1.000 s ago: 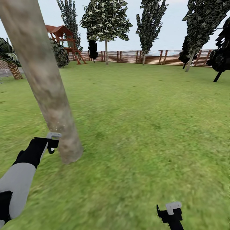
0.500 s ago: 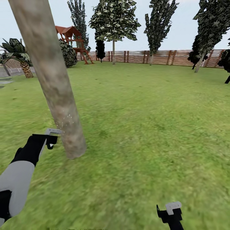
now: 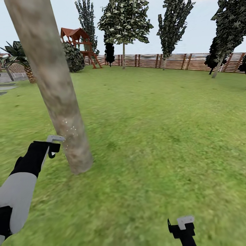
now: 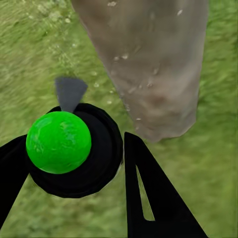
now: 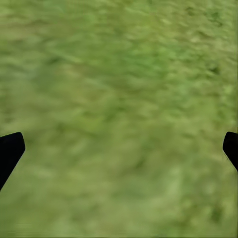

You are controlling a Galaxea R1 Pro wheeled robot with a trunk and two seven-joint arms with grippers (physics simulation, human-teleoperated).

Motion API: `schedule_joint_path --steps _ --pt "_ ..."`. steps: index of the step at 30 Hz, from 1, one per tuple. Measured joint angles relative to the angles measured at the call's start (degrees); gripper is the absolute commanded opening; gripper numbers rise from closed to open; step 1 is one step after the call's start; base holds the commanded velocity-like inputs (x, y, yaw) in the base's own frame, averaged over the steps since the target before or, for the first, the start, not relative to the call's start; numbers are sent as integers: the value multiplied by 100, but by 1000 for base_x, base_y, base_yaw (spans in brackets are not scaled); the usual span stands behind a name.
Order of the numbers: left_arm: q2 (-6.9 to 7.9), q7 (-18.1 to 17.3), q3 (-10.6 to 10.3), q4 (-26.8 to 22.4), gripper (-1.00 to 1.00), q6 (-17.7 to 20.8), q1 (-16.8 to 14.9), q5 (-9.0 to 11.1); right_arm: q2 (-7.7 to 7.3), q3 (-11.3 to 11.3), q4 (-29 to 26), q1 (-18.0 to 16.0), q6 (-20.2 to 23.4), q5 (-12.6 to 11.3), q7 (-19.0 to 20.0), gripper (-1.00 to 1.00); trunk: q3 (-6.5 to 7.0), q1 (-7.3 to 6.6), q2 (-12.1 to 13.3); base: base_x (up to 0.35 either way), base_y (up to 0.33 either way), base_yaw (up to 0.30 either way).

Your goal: In the garden, pick up the pesticide atomizer on the floor and spray pesticide onto both trees until each tree trunk is fully covered.

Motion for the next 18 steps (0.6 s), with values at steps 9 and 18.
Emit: schedule_joint_path --steps 9,18 --pt "-7 62 1 83 -100 -11 177 13 -3 1 0 1 0 0 0 100 -1 0 0 22 -265 0" --pt "-387 265 133 96 -100 -86 862 23 -3 1 8 0 0 0 0 100 0 0 0 126 -232 0"
